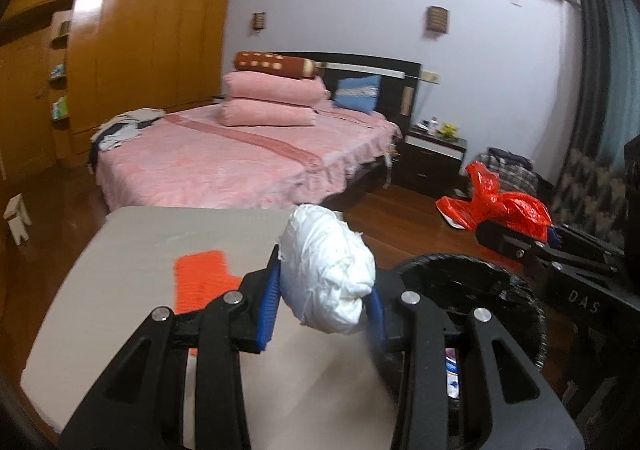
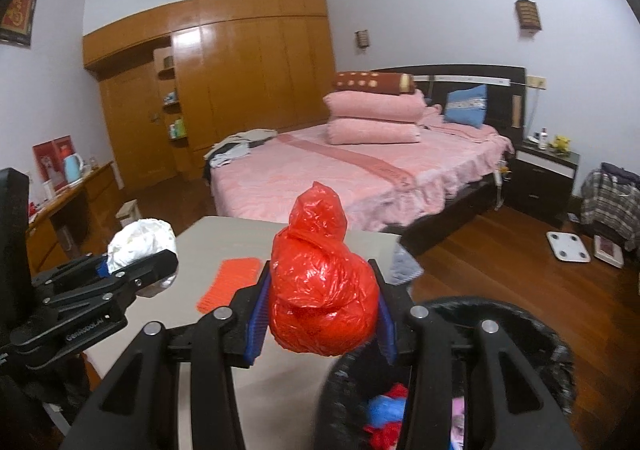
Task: Collect trash
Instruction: 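Carry the white ball and red bag with both tools over the bin, then open both tools to drop the white ball and red bag into the bin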
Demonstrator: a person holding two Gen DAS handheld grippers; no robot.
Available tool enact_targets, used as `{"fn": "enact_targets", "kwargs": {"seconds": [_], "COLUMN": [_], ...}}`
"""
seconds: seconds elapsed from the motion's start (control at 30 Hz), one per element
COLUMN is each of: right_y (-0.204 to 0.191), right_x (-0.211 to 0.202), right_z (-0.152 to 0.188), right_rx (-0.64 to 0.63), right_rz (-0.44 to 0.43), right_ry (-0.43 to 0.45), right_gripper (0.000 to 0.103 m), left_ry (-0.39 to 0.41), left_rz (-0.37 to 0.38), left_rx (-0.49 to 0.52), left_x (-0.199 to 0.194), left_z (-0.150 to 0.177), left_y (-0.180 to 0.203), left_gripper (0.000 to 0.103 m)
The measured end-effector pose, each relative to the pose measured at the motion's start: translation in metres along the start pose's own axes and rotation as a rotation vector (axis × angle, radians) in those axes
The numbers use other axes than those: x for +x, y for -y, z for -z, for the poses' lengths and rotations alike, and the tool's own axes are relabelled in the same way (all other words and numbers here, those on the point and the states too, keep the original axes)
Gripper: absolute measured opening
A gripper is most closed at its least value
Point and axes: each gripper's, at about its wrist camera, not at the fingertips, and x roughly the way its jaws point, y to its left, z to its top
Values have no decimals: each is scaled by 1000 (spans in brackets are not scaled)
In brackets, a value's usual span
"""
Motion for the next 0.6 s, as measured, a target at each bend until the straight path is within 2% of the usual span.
{"fn": "enact_targets", "kwargs": {"seconds": [0.27, 0.6], "right_y": [55, 97], "right_x": [-29, -43], "right_z": [21, 41], "right_rx": [50, 75], "right_rz": [125, 228], "right_ry": [-14, -38], "right_gripper": [44, 44], "left_ry": [-23, -64], "left_rz": [102, 214], "left_rx": [77, 146], "left_x": [19, 56], "left_z": [14, 29], "left_y": [55, 107], "left_gripper": [36, 36]}}
